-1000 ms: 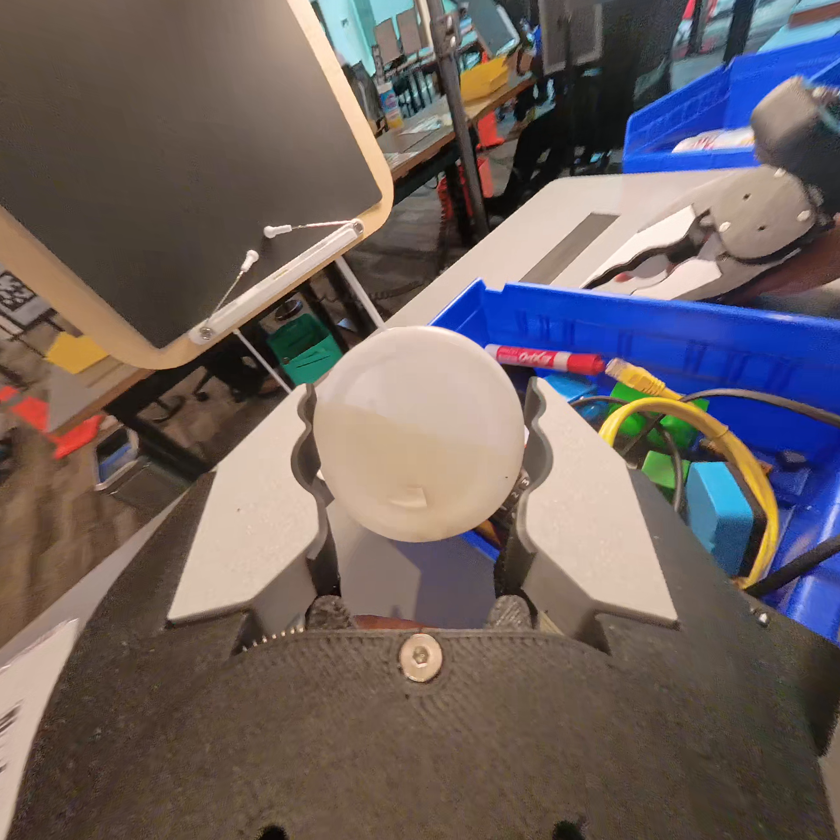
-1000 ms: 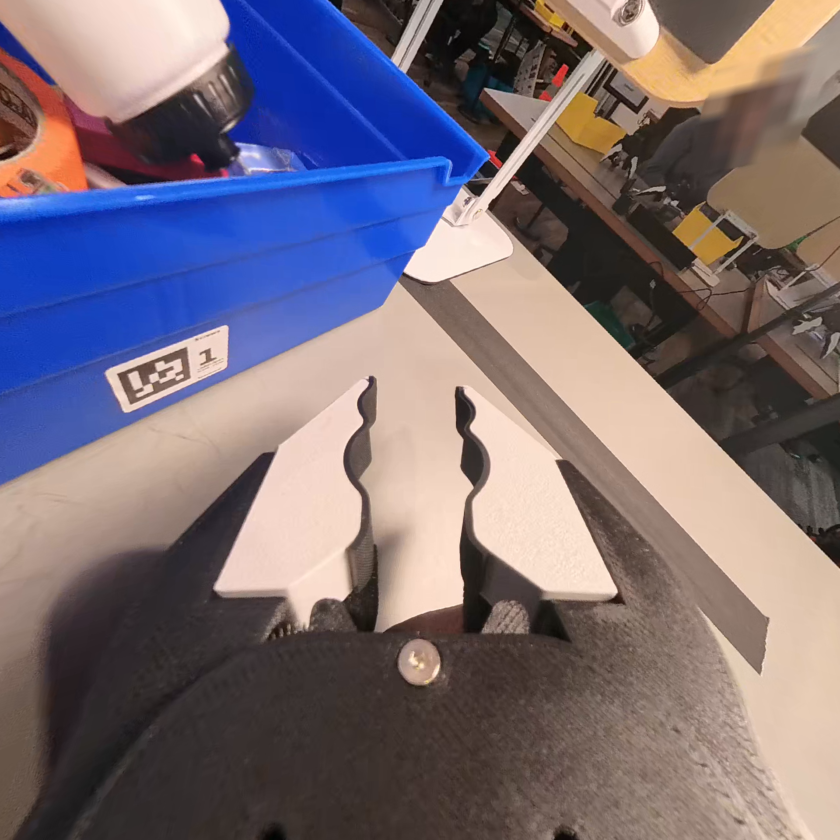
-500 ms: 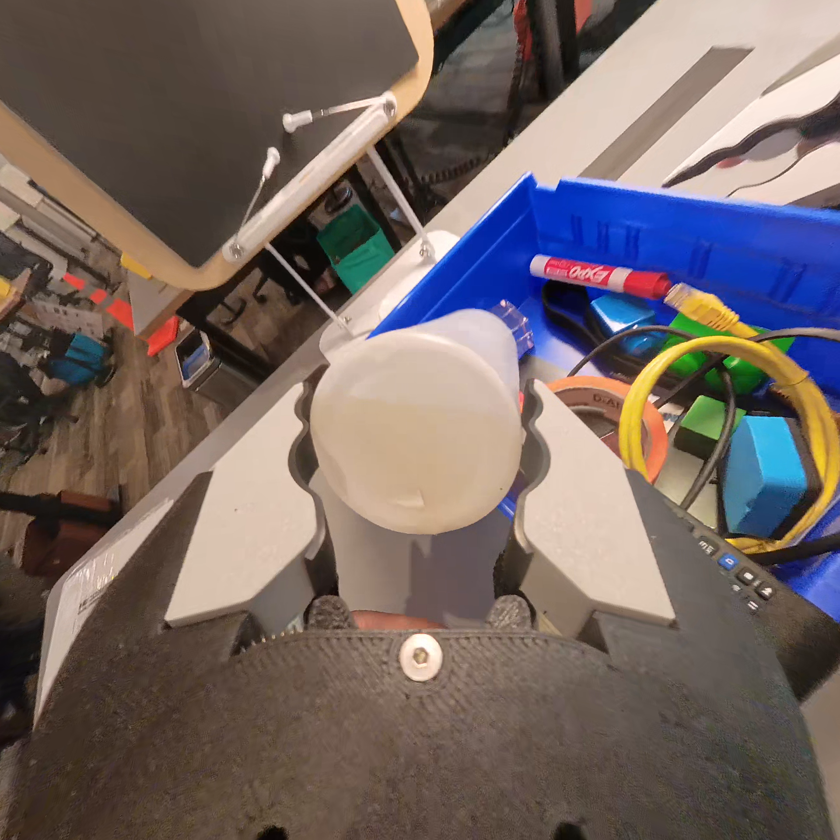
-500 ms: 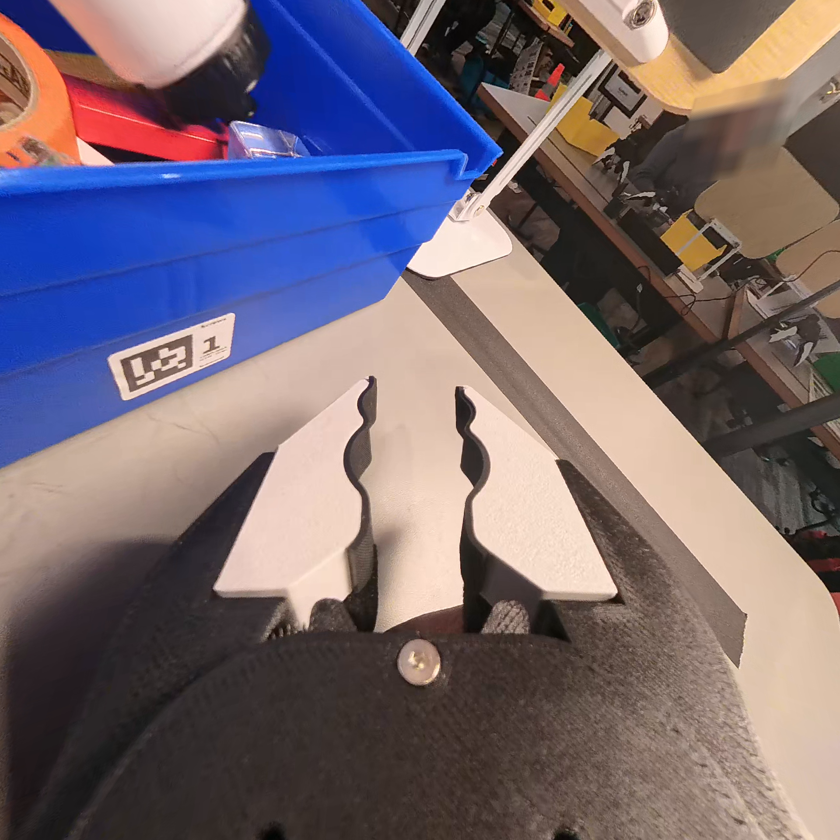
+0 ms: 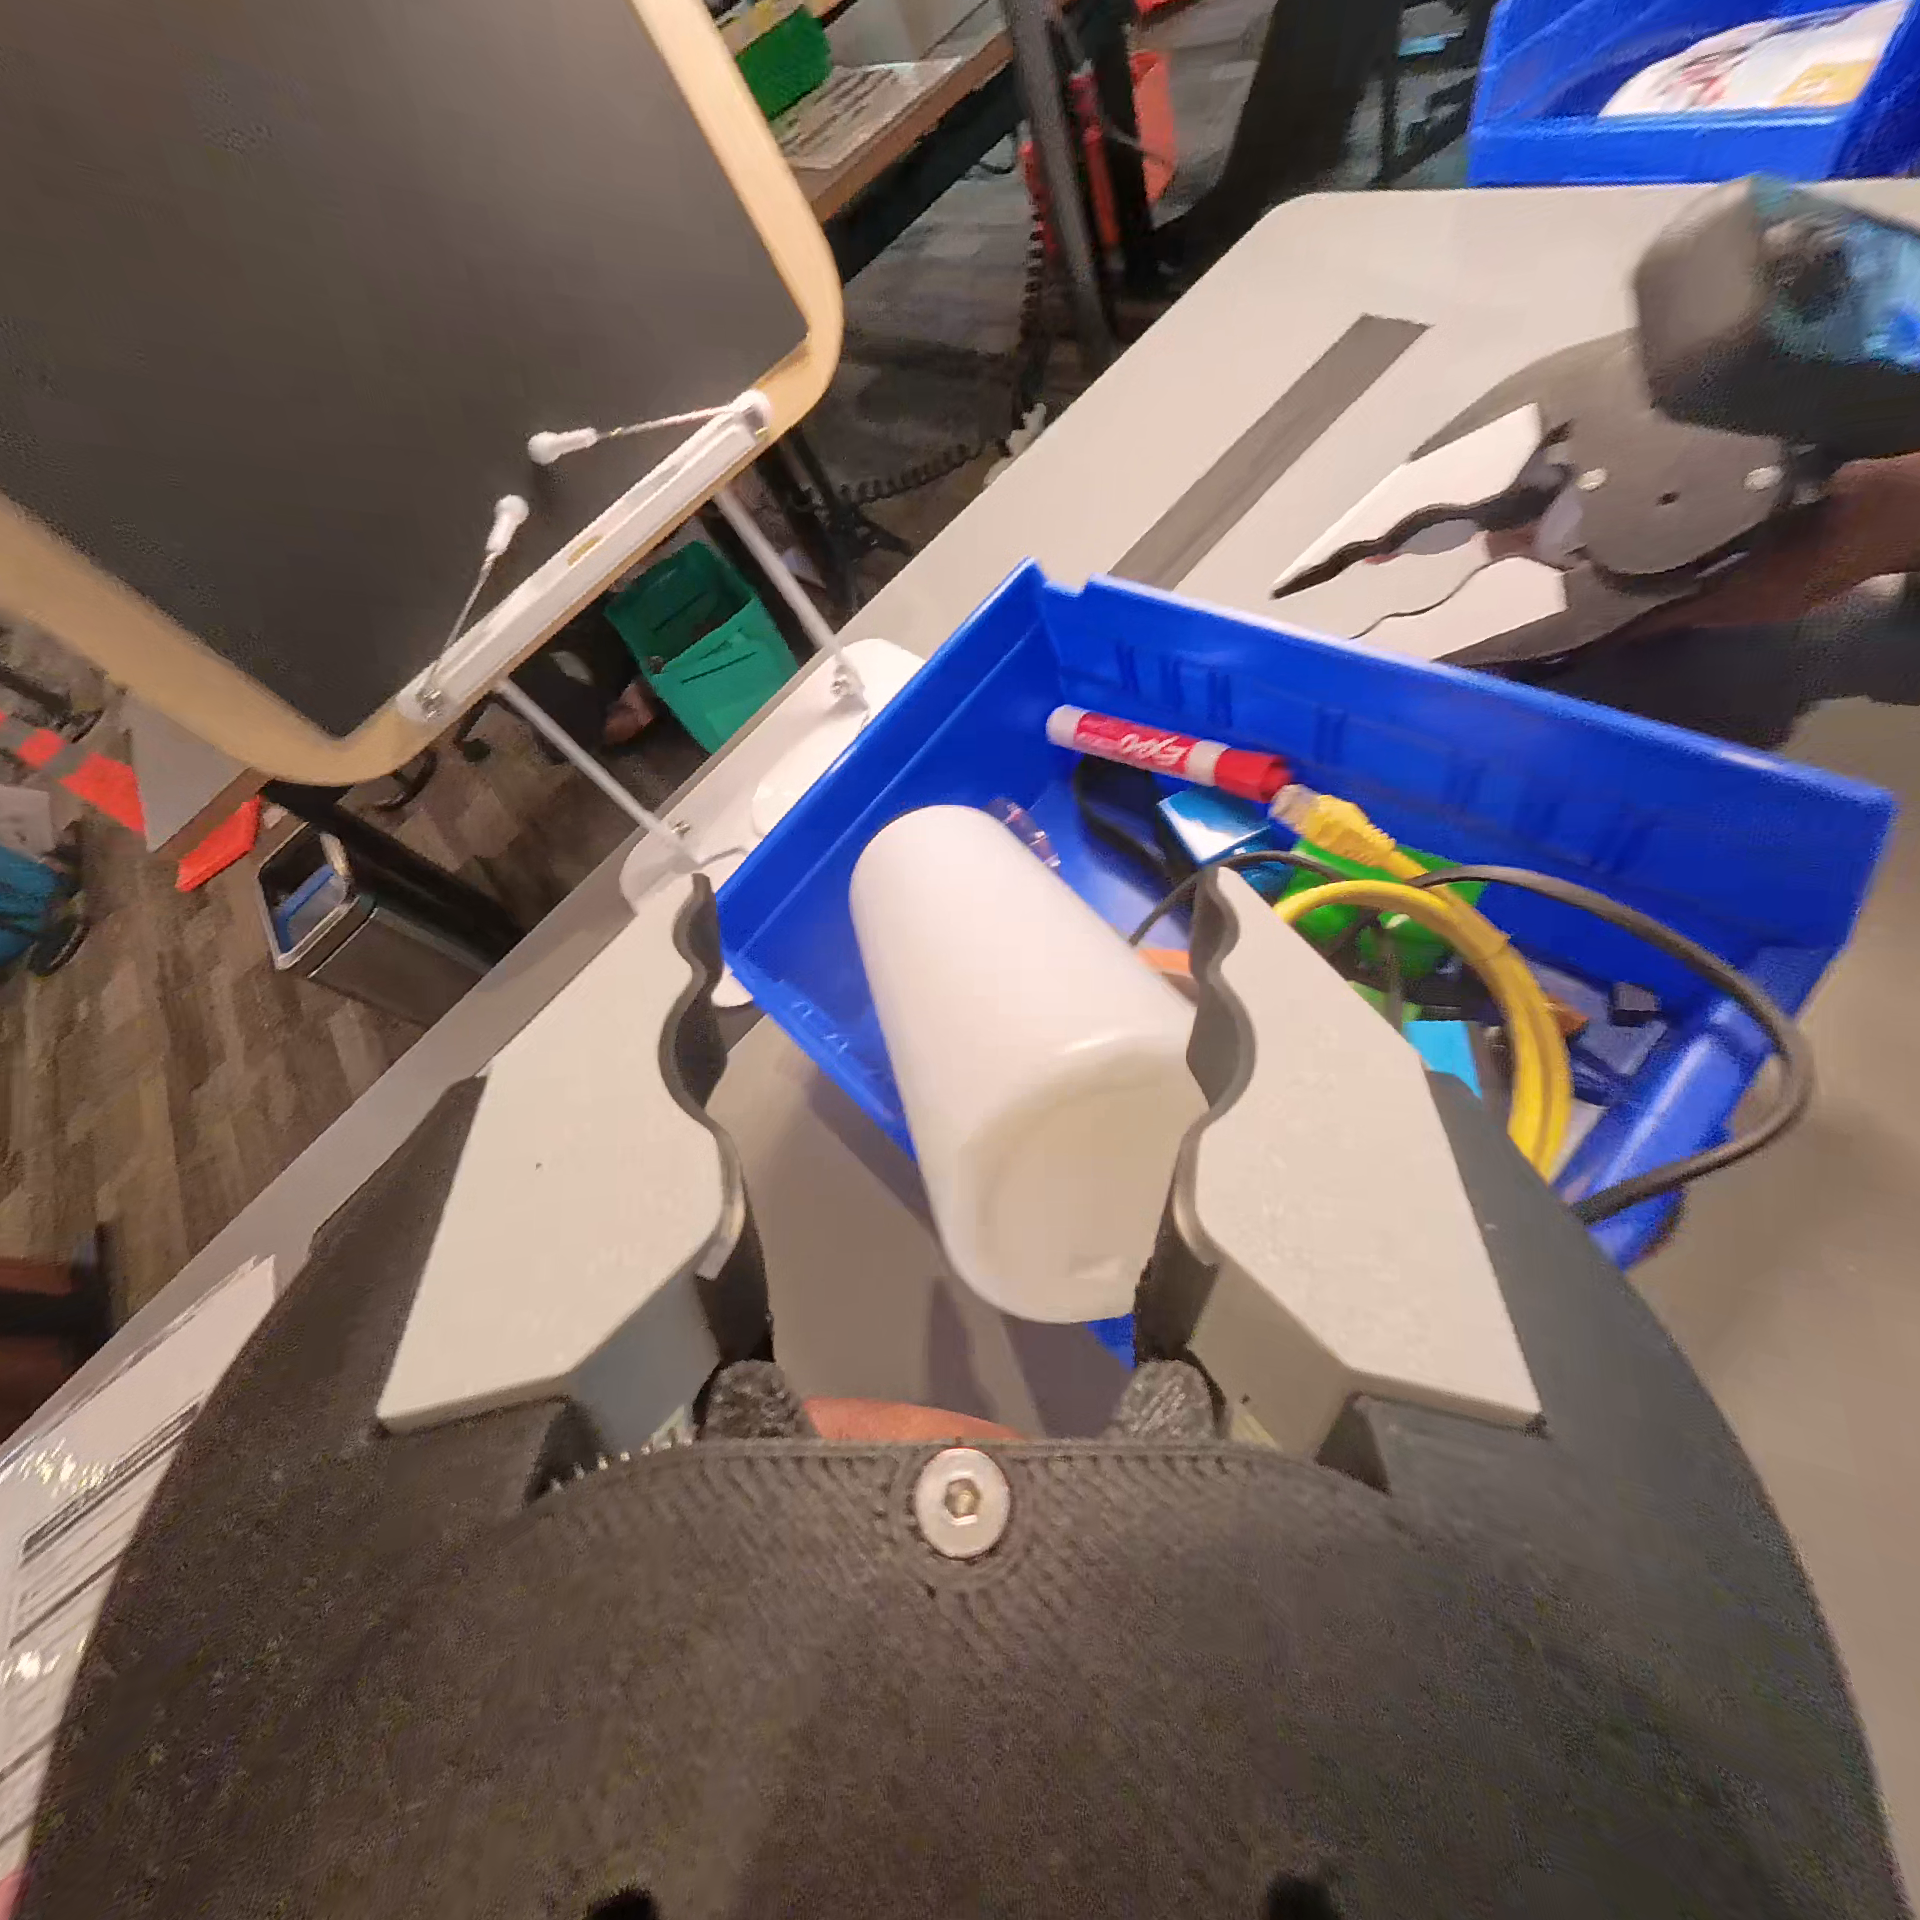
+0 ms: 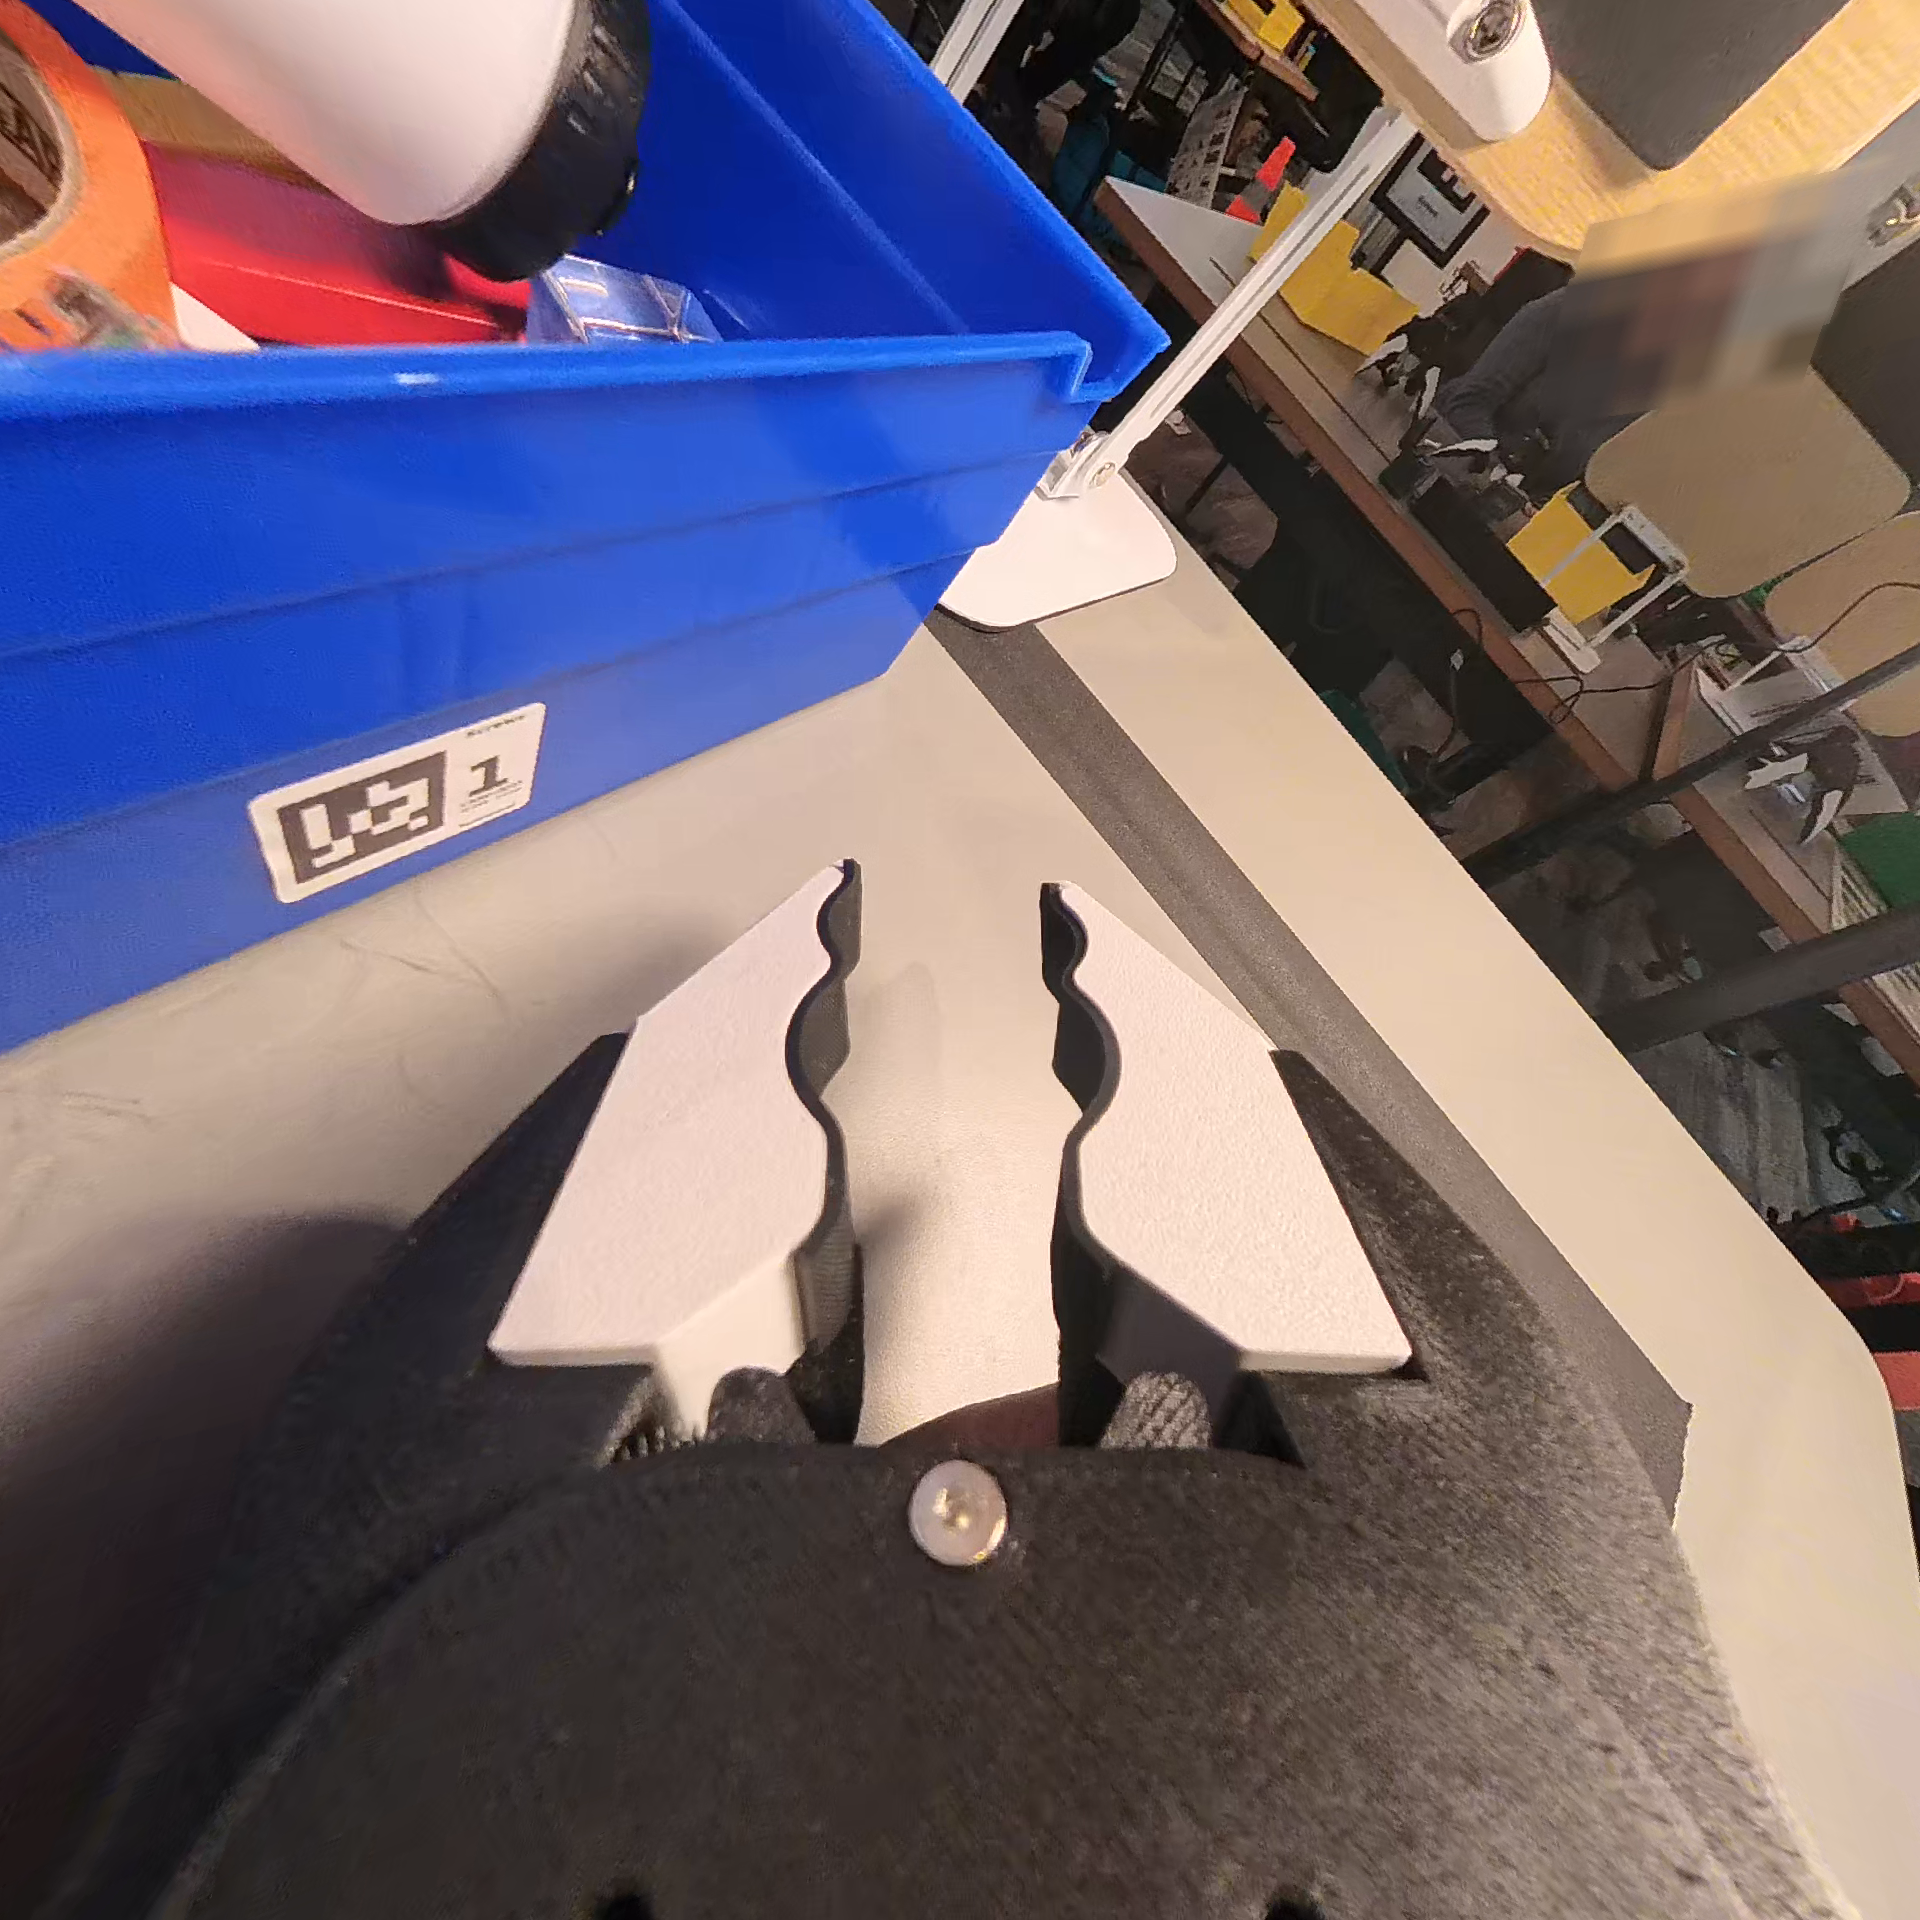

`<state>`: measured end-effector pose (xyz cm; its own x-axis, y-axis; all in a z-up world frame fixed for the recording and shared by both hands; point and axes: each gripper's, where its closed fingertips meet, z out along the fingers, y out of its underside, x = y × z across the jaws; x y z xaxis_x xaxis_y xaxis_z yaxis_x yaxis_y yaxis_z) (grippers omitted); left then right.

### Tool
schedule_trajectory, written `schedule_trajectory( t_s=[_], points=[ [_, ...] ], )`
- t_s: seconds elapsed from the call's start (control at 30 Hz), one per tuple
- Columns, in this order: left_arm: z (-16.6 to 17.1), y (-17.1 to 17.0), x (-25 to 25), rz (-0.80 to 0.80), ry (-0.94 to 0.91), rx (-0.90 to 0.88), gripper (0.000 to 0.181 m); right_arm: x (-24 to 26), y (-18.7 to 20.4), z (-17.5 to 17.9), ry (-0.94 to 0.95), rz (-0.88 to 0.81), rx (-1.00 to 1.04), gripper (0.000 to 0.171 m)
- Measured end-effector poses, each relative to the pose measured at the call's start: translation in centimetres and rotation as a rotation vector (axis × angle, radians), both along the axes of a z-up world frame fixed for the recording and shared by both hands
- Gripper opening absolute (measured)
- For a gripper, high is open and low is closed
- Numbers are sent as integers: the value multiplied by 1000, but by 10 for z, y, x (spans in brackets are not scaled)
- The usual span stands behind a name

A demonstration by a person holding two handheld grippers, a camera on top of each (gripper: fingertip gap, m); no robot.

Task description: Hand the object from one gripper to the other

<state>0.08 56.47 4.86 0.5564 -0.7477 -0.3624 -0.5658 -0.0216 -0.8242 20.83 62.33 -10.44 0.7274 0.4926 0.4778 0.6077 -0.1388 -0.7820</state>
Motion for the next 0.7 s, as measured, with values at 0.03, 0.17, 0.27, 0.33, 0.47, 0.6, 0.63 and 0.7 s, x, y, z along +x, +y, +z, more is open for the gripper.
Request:
schedule_trajectory(
  t_s=[0.03,0.17,0.27,0.33,0.47,0.6,0.63,0.7],
  points=[
    [2,-5,7,-25,5,-2,92,0,0,0,-2,0,0,36],
    [10,-15,44,-114,60,20,89,0,0,-1,-12,-2,5,36],
    [11,-13,75,-160,138,9,84,0,-1,-1,-18,-2,10,36],
    [1,-9,97,-175,201,-40,80,0,-1,0,-17,-1,11,36],
    [-47,10,130,-127,309,-256,77,1,-1,0,-5,0,5,36],
    [-98,32,130,-11,360,-420,80,1,-3,0,2,9,-4,36],
    [-105,41,122,40,400,-391,83,0,-3,-1,2,14,-5,36],
    [-113,49,113,92,465,-338,82,-1,-4,-1,-2,23,-7,36]
  ],
)
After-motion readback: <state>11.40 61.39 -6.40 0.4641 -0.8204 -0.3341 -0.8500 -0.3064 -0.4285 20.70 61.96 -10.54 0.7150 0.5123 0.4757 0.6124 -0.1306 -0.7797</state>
